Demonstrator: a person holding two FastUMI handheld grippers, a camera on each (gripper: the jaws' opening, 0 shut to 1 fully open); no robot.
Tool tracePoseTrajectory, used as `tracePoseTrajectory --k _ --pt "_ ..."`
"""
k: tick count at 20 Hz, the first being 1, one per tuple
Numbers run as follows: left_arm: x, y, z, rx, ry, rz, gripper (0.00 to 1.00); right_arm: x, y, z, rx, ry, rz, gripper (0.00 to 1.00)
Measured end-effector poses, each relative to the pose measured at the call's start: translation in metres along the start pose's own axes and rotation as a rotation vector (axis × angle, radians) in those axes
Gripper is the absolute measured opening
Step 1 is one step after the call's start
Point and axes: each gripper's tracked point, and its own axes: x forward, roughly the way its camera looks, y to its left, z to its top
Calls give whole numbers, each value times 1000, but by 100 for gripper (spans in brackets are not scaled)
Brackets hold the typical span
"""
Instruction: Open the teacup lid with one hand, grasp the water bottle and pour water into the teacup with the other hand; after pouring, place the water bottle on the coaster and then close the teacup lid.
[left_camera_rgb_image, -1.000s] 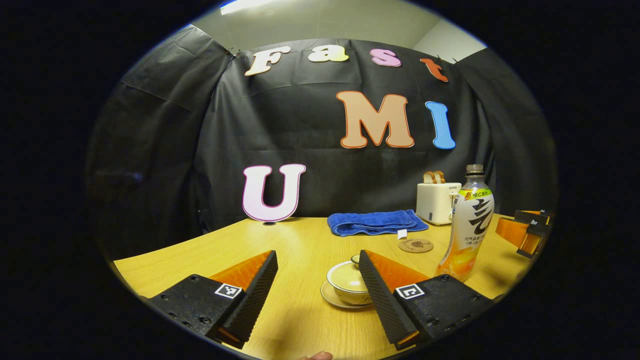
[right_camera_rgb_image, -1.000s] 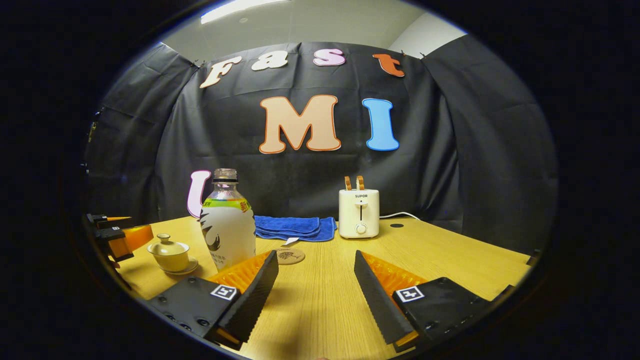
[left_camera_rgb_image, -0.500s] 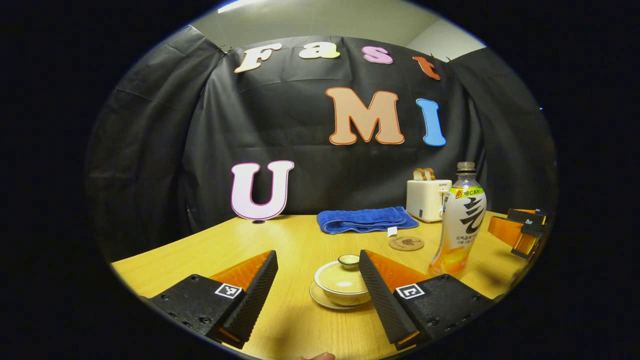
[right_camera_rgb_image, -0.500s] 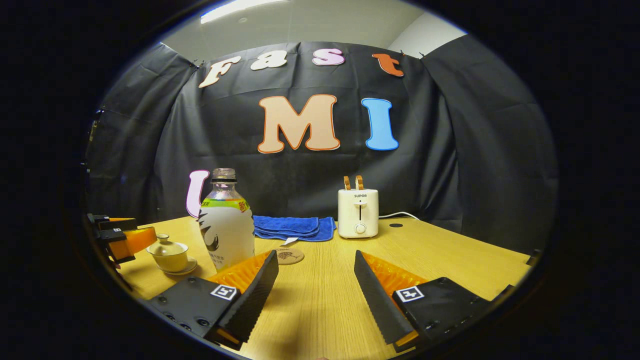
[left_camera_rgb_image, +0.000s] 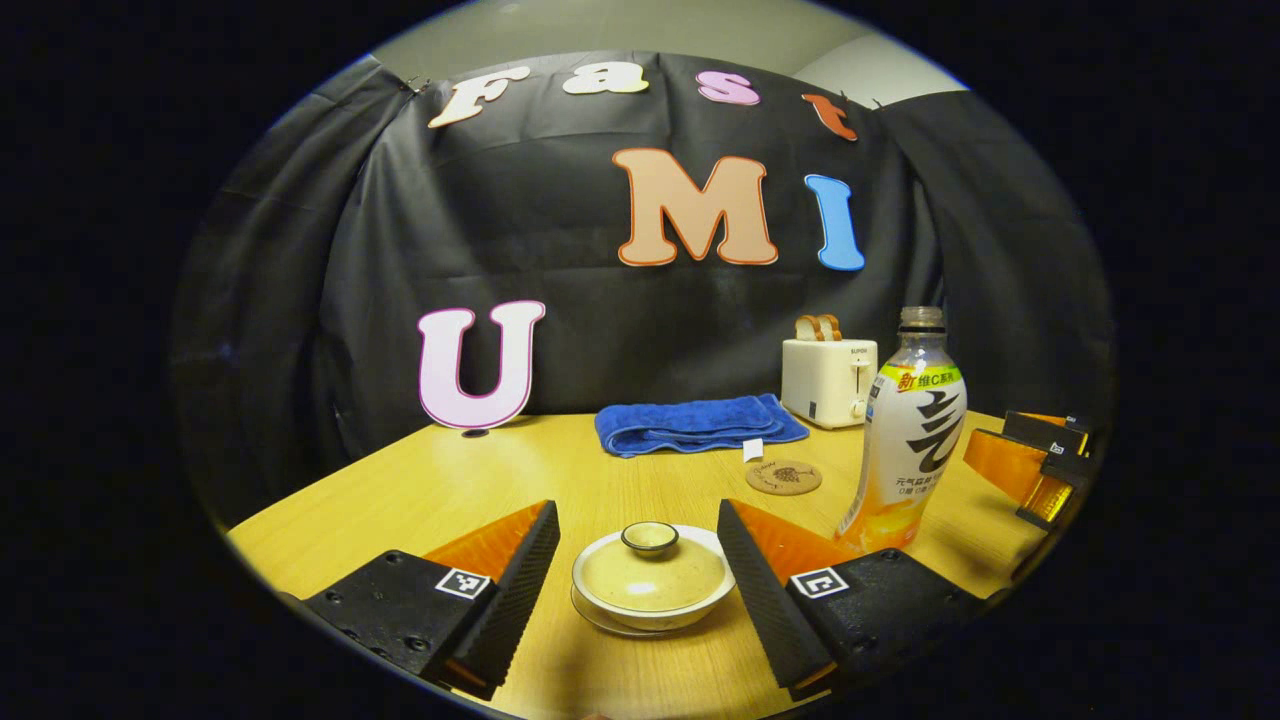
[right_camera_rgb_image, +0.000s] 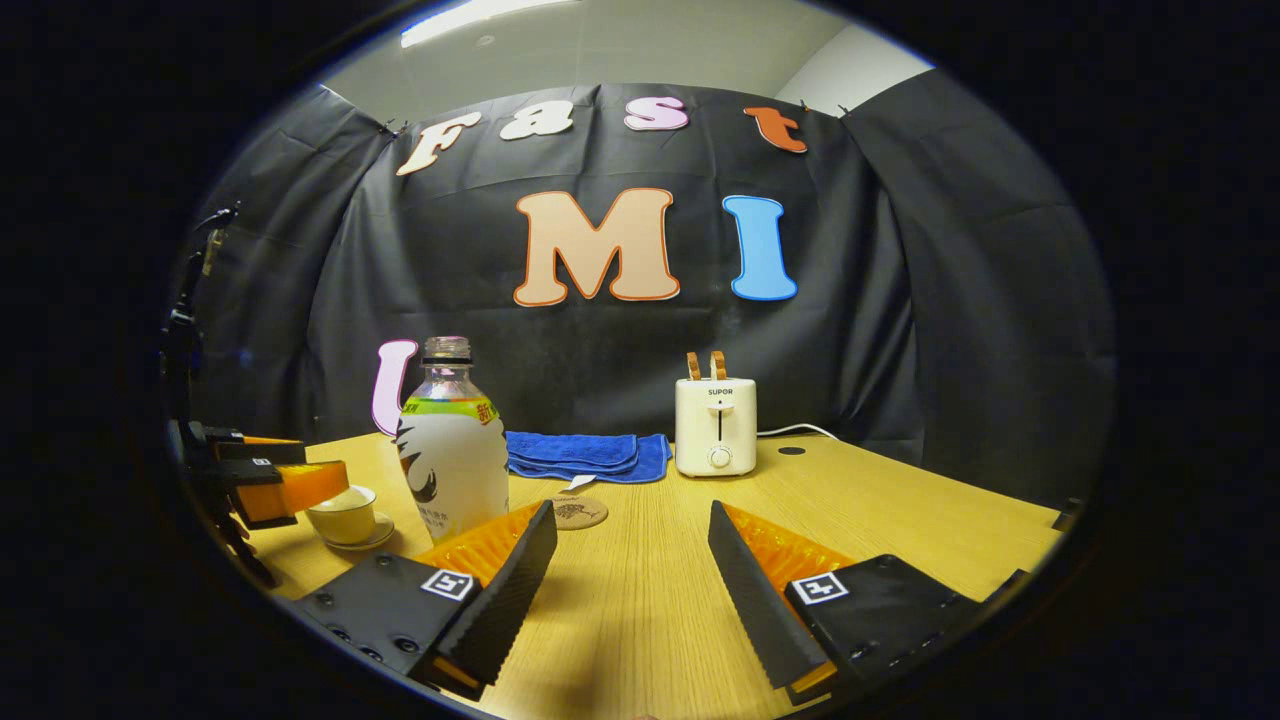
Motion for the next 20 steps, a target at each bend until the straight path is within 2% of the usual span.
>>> tracePoseTrajectory --k 1,4,5,8,13,15,16,18,20 --pt "3 -2 -4 1 23 -9 92 0 0 1 -1 0 0 98" --pt "5 -6 -14 -1 68 -33 83 -1 0 0 -1 0 0 94" --pt "5 -9 -13 1 63 -37 83 -1 0 0 -1 -1 -1 100" --pt "6 -6 -12 11 68 -32 75 -1 0 0 -1 -1 -3 94" --pt "8 -2 -9 25 58 -31 67 0 0 0 -1 -1 -3 94" --pt "8 -2 -7 33 48 -33 58 1 0 -1 -1 -2 -5 98" --pt "10 -2 -5 33 43 -29 48 0 0 0 -1 -1 -5 94" --pt "9 -2 -6 34 43 -27 31 0 0 0 -1 -3 -5 98" --pt "10 -1 -6 36 41 -29 28 0 0 0 -1 -2 -5 94"
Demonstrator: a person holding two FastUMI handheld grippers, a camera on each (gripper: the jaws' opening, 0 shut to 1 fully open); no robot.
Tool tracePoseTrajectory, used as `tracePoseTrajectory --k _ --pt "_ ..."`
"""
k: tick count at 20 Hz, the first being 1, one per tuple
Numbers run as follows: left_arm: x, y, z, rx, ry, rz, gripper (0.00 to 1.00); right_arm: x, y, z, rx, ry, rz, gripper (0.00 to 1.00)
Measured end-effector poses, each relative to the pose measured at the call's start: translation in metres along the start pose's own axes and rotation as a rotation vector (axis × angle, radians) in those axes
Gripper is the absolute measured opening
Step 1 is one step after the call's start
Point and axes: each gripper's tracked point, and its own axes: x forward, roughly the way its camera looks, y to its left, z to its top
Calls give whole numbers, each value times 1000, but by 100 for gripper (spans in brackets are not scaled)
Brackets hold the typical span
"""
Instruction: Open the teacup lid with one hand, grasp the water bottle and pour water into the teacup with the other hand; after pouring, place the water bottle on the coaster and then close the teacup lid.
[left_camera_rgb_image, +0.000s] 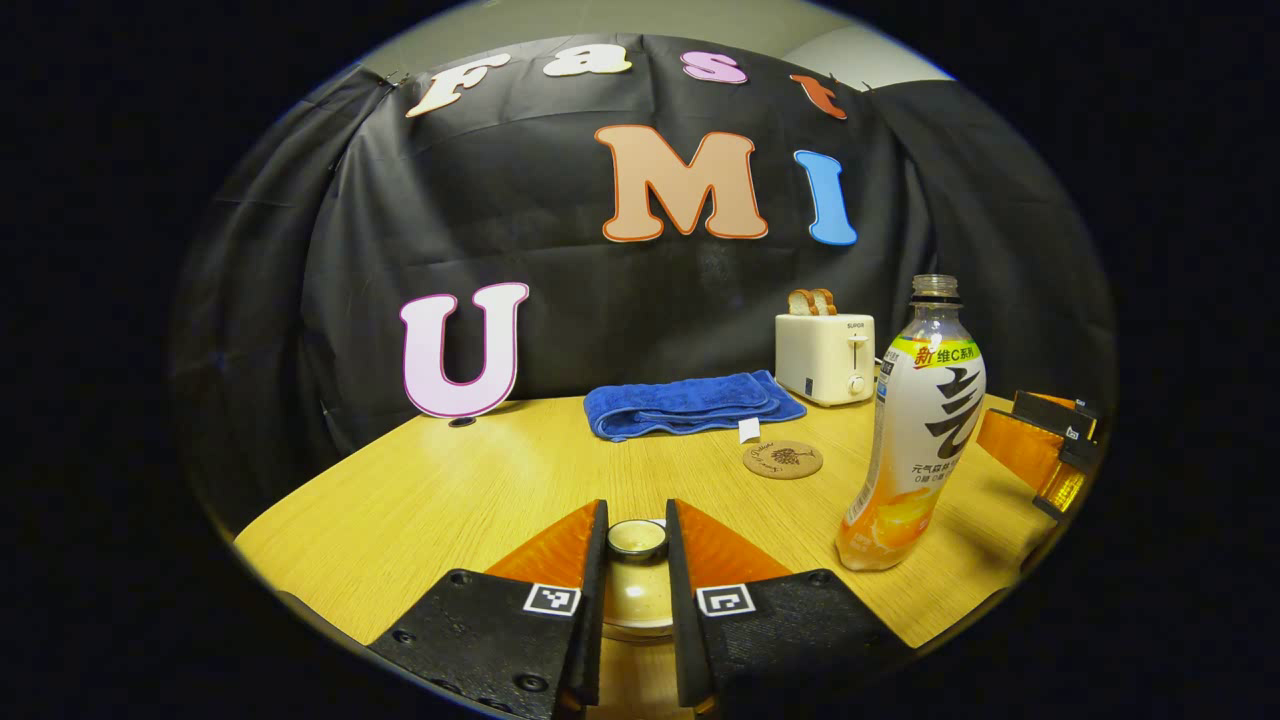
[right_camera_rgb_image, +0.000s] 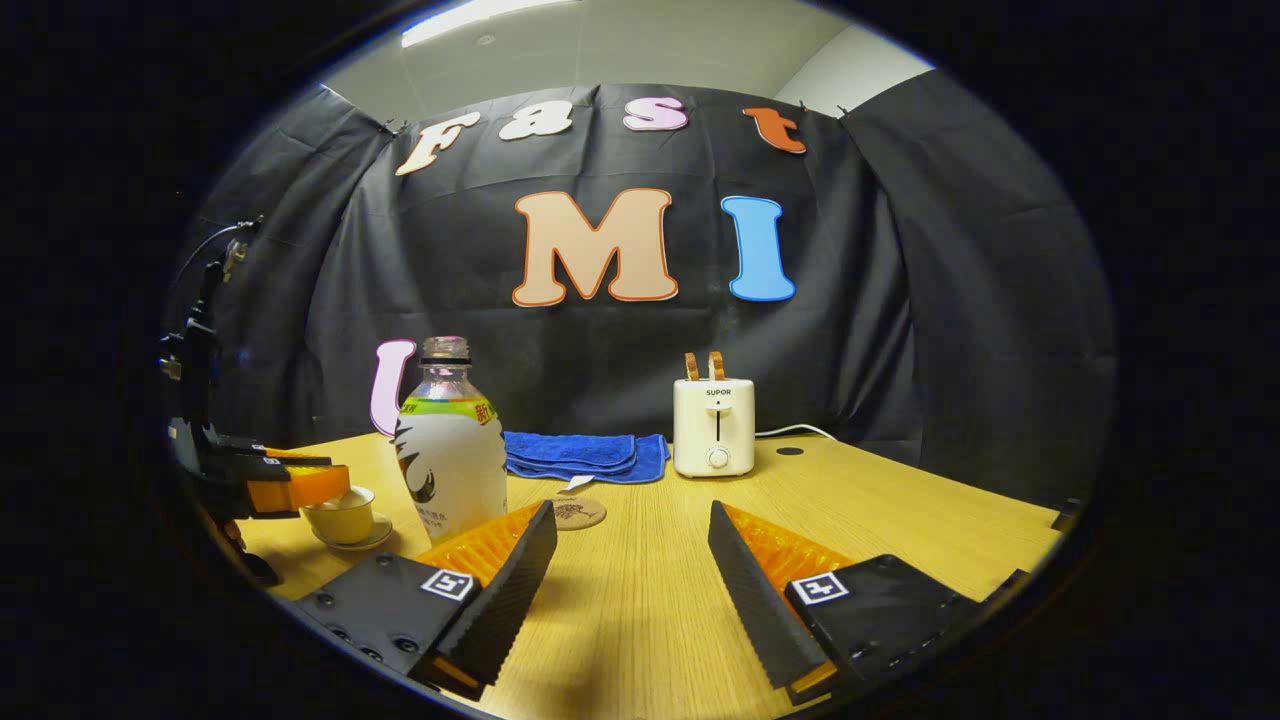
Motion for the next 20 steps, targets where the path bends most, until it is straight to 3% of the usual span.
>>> tracePoseTrajectory --k 5,6,7,8,9,10,12,15,16,17,18,19,20 --pt "0 0 1 -18 -17 -1 23 -1 1 0 0 1 1 98" --pt "0 1 2 -25 -18 -3 22 -1 3 0 0 0 13 94" --pt "0 0 2 -35 -18 -8 22 -3 8 0 1 1 33 98" --pt "-2 0 3 -43 -18 -10 22 -4 11 0 1 2 52 94" --pt "-3 1 4 -46 -21 -9 22 -4 13 0 1 2 62 98" --pt "-3 3 5 -43 -26 -4 22 -6 13 0 1 1 66 94" --pt "-6 7 9 -31 -34 4 22 -11 19 0 3 -1 87 98" --pt "-12 9 14 -32 -39 6 22 -18 35 -1 4 5 143 94" --pt "-14 9 15 -34 -43 5 22 -21 41 -1 6 4 162 98" --pt "-16 11 17 -33 -50 6 22 -23 46 -1 7 5 180 94" --pt "-18 13 19 -29 -56 11 22 -24 51 -1 7 7 194 100" --pt "-20 15 19 -24 -59 14 22 -25 56 -1 7 9 208 94" --pt "-22 16 20 -23 -62 17 22 -25 61 -2 8 12 219 94"
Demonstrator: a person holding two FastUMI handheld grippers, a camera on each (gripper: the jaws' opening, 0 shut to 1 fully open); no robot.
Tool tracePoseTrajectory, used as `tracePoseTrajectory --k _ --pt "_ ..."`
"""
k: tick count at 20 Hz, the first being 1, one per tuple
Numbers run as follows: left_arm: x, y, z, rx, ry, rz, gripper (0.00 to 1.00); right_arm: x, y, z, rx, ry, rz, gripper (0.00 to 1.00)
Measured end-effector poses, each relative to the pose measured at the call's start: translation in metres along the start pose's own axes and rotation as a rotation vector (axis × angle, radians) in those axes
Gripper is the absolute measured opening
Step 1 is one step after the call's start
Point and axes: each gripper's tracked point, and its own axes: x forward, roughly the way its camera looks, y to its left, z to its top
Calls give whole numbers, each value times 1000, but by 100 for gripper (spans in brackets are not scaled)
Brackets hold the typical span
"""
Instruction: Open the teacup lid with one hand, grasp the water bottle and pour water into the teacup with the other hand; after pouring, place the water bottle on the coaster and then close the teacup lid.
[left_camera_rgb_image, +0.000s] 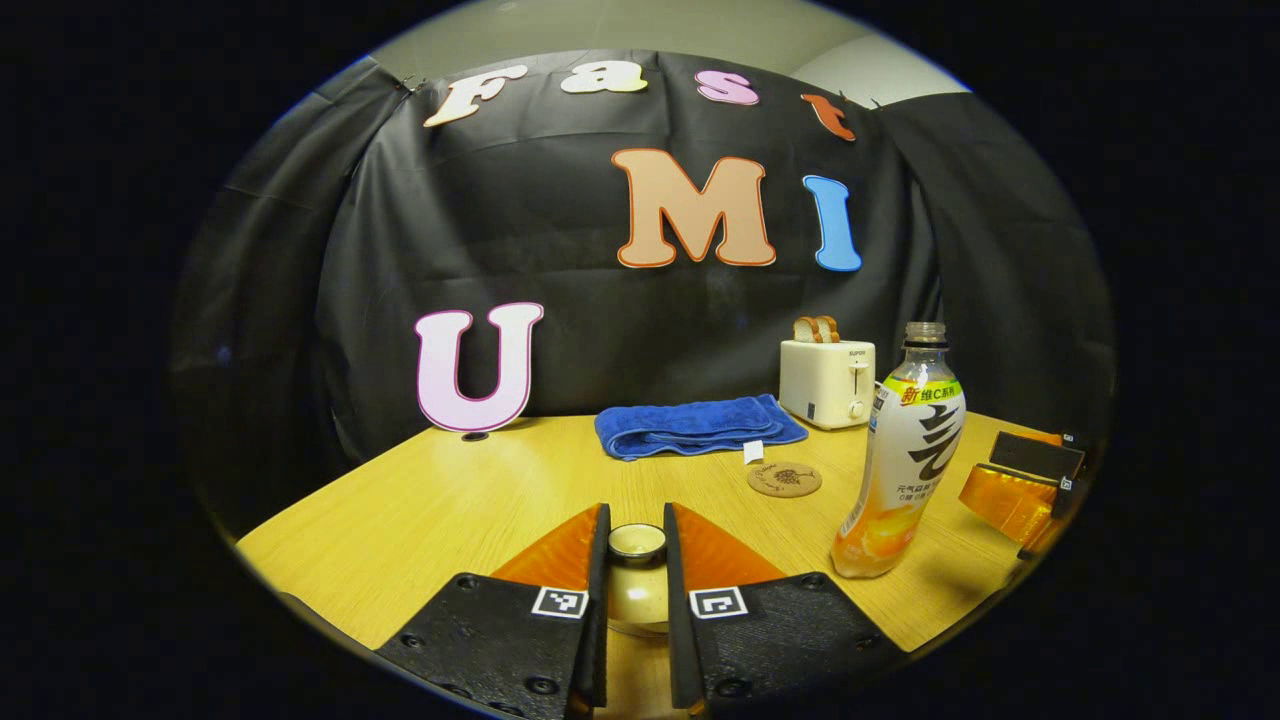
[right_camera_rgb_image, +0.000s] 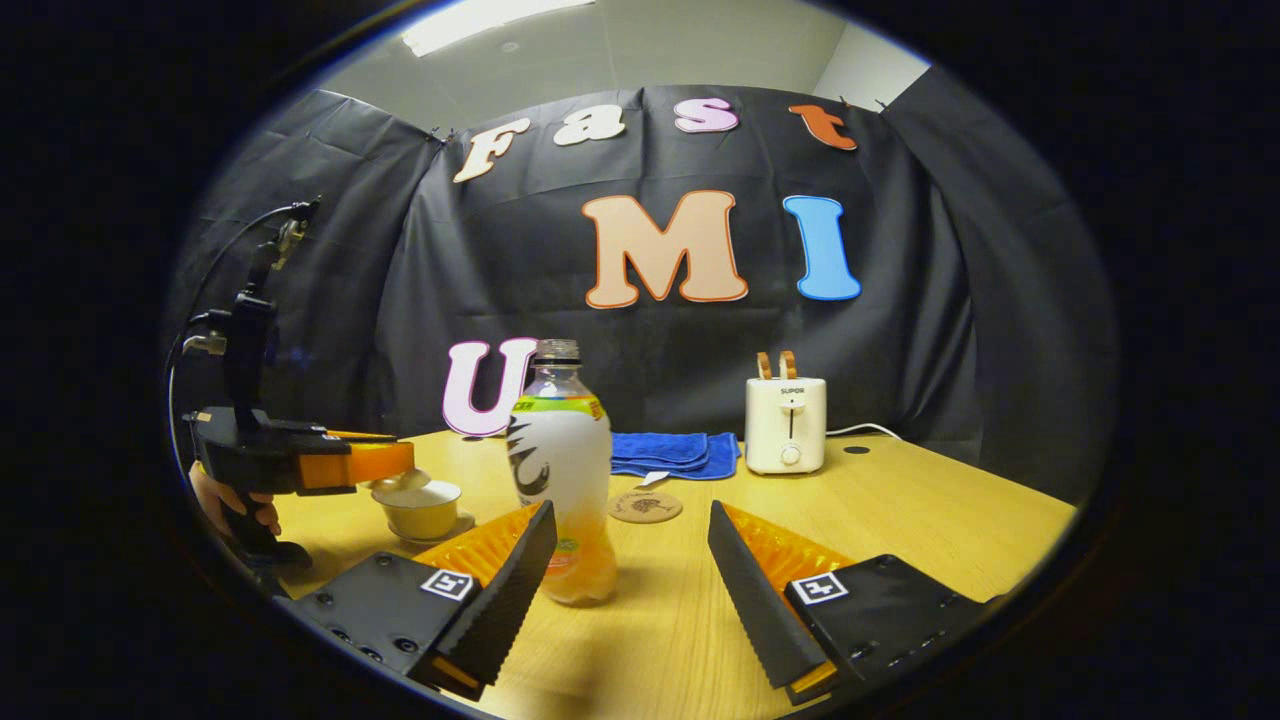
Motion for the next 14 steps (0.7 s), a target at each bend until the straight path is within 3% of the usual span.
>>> tracePoseTrajectory --k 1,3,4,9,10,14 --pt "-1 1 0 -4 0 1 22 1 4 0 1 1 10 98" --pt "-5 3 0 -19 7 -2 22 3 13 -3 2 8 30 94" --pt "-6 5 3 -22 -1 2 22 5 17 -3 3 11 39 100" --pt "-11 18 7 -6 -9 23 22 21 39 -7 1 33 88 94" --pt "-12 20 7 -7 -10 26 22 24 44 -9 2 40 97 98" --pt "-15 27 9 -20 -17 36 22 38 47 -15 0 72 85 94"
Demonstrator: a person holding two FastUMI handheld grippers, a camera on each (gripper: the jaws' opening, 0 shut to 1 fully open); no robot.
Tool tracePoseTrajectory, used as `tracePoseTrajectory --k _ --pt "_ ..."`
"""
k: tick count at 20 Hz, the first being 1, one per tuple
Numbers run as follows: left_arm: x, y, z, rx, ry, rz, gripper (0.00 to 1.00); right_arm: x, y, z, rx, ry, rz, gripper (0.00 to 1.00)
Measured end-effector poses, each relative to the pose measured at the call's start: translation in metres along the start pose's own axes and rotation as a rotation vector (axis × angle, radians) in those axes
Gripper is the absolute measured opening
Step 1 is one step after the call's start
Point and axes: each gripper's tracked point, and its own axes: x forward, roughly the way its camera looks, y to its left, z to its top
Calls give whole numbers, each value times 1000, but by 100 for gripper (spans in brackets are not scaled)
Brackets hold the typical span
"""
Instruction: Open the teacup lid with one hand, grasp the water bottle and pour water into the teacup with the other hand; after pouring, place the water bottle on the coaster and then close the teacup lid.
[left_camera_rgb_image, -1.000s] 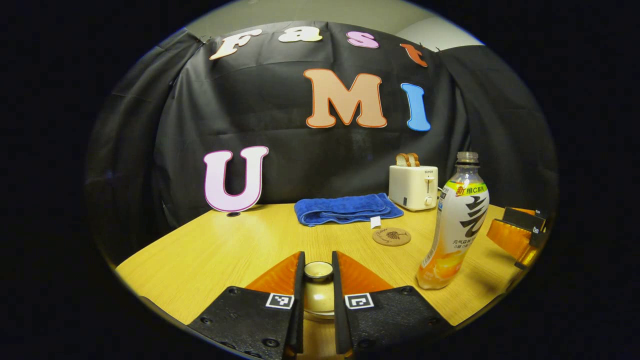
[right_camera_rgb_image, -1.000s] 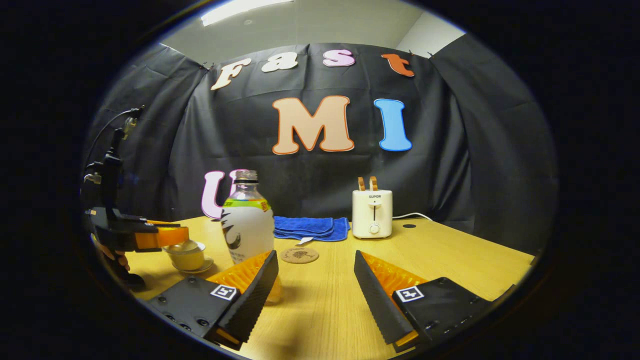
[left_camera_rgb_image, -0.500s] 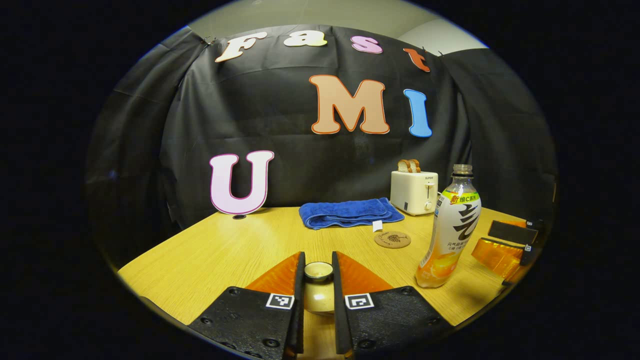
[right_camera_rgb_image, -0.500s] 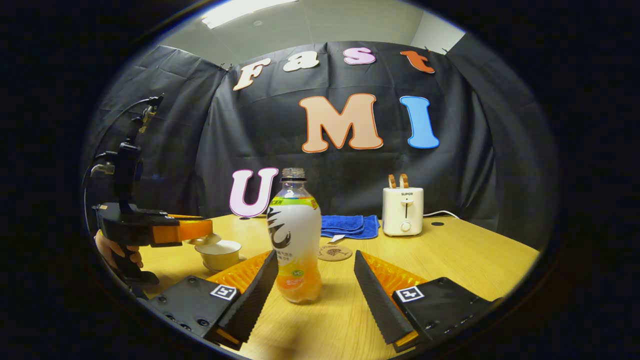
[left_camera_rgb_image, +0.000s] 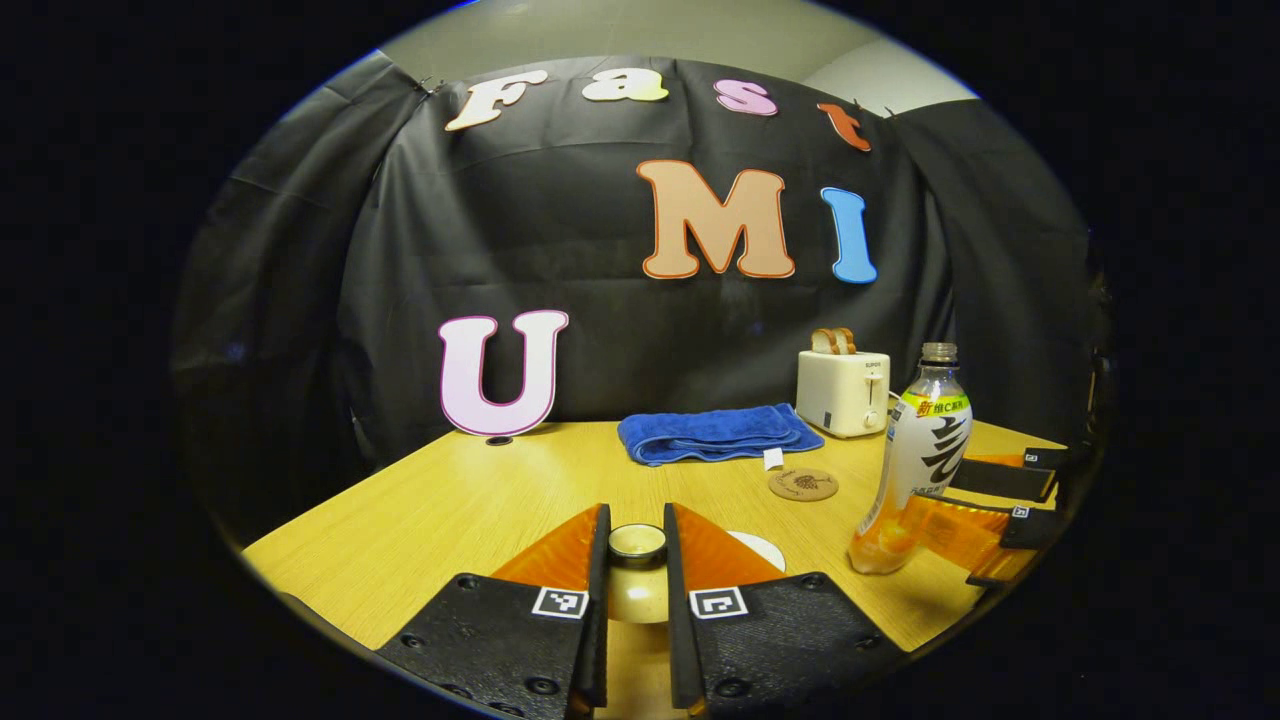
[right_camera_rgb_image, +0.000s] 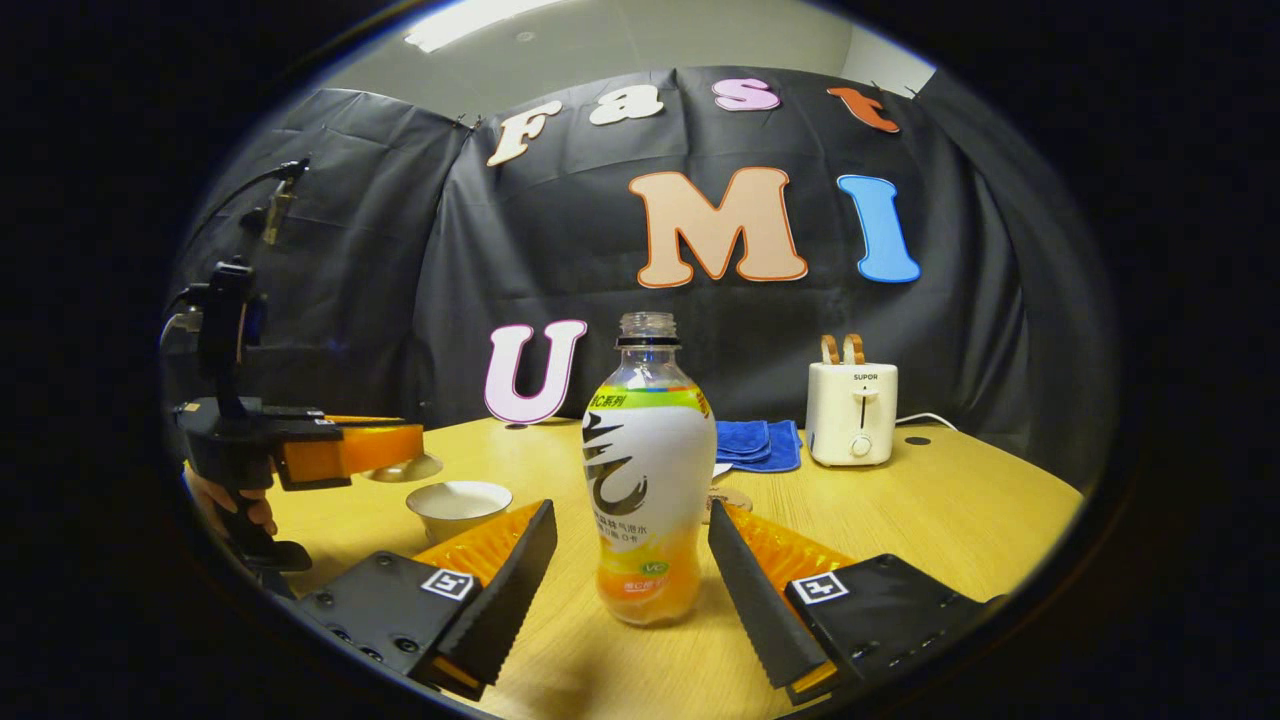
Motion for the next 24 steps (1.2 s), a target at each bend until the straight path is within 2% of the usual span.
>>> tracePoseTrajectory --k 2,3,6,9,10,11,12,13,14,16,19,22,24 --pt "-1 3 1 -1 -2 5 22 6 -2 -2 -1 16 -15 98" --pt "-1 5 1 -2 -4 7 22 8 -3 -2 -2 20 -23 94" --pt "-2 6 0 -7 -2 6 22 12 -5 -5 0 34 -42 94" --pt "-2 6 -2 -9 0 5 22 17 -4 -8 -2 49 -40 81" --pt "-3 7 -2 -10 0 6 22 17 -3 -8 -3 55 -39 80" --pt "-5 7 -1 -10 0 8 22 18 -3 -8 -6 52 -36 73" --pt "-5 8 -1 -10 -1 9 22 19 -1 -9 -7 57 -34 73" --pt "-6 8 -2 -10 -1 11 22 20 -1 -8 -12 53 -32 66" --pt "-7 9 -2 -10 2 12 22 20 0 -9 -23 56 -29 65" --pt "-8 11 0 -15 1 18 22 20 3 -8 -35 57 -23 51" --pt "-9 21 2 -17 -1 43 22 21 6 -5 -98 50 -11 55" --pt "-13 34 -1 -13 3 67 22 24 1 -1 -198 41 -32 51" --pt "-14 40 -3 -14 9 78 22 26 -1 1 -261 38 -43 52"
